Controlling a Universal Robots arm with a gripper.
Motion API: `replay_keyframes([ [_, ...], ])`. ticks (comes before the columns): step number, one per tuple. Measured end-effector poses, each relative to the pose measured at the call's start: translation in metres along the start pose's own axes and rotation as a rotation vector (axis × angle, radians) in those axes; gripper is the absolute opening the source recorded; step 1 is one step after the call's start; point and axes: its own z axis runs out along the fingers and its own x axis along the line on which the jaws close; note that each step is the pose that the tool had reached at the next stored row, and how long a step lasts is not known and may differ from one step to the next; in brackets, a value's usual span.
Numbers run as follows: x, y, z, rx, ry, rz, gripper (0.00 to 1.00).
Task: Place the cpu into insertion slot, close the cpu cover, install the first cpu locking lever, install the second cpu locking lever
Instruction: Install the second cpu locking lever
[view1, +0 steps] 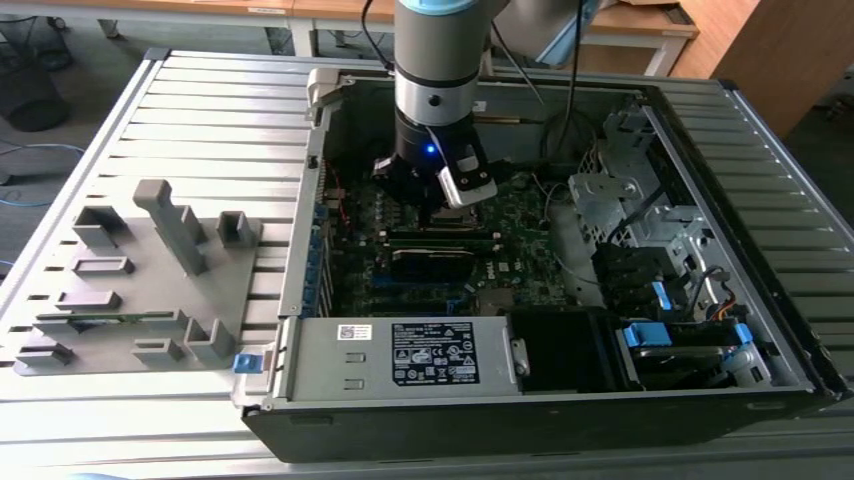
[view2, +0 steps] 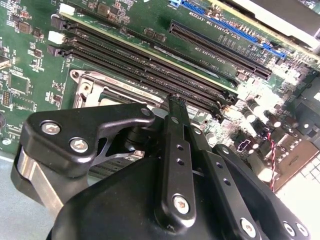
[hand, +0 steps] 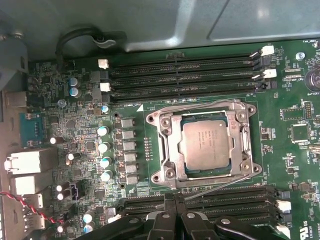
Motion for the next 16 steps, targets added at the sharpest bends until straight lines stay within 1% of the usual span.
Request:
replay_keyframes([
  [7, 0.0001, 0.0, 0.0003, -0.0001, 0.0, 0.0, 0.11],
  [9, 0.0003, 0.0001, 0.0014, -0.0002, -0.0003, 0.0, 0.11],
  [12, 0.001, -0.0002, 0.0039, 0.0003, -0.0001, 0.0, 0.11],
  [16, 0.0018, -0.0003, 0.0091, 0.0014, -0.0001, 0.0, 0.11],
])
